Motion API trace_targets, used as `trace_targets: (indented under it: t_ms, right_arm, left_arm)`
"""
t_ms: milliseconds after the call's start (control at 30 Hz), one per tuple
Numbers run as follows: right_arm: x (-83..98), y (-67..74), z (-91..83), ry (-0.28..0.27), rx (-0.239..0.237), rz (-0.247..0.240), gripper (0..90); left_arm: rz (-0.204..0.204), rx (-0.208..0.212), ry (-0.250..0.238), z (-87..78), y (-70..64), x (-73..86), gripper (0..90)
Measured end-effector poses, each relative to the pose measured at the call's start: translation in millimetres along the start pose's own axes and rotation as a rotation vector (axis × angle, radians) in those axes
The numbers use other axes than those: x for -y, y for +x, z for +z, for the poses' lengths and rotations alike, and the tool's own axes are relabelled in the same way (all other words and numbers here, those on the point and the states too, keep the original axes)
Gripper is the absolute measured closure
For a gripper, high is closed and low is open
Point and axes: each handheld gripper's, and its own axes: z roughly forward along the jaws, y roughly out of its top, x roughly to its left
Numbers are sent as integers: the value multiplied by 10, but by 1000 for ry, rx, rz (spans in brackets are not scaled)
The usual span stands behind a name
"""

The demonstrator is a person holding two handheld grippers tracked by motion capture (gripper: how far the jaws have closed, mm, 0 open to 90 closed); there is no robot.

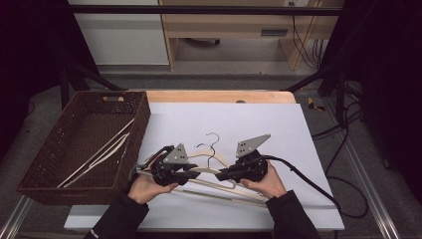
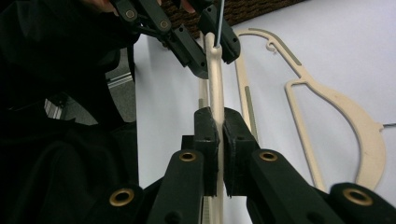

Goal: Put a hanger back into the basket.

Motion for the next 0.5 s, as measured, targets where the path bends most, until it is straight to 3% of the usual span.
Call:
trace_targets:
  t_ms: [133,200,333,500]
  right_arm:
    - [-9,24,-53,-12,83,-18,768]
    - [-10,35,-68,-18,113,-28,731]
    - [-11,49,-79,-44,195,-57,634]
    - [-4,52,-119,-69,262,-71,559]
  left_arm:
    - [-7,27,5,10,-56,-14,796]
    - [5,17,15,17,-79,-27,810]
    - [-25,26,7,44,-126,-33,848]
    - [-52,-5,0,41,-151,-30,865]
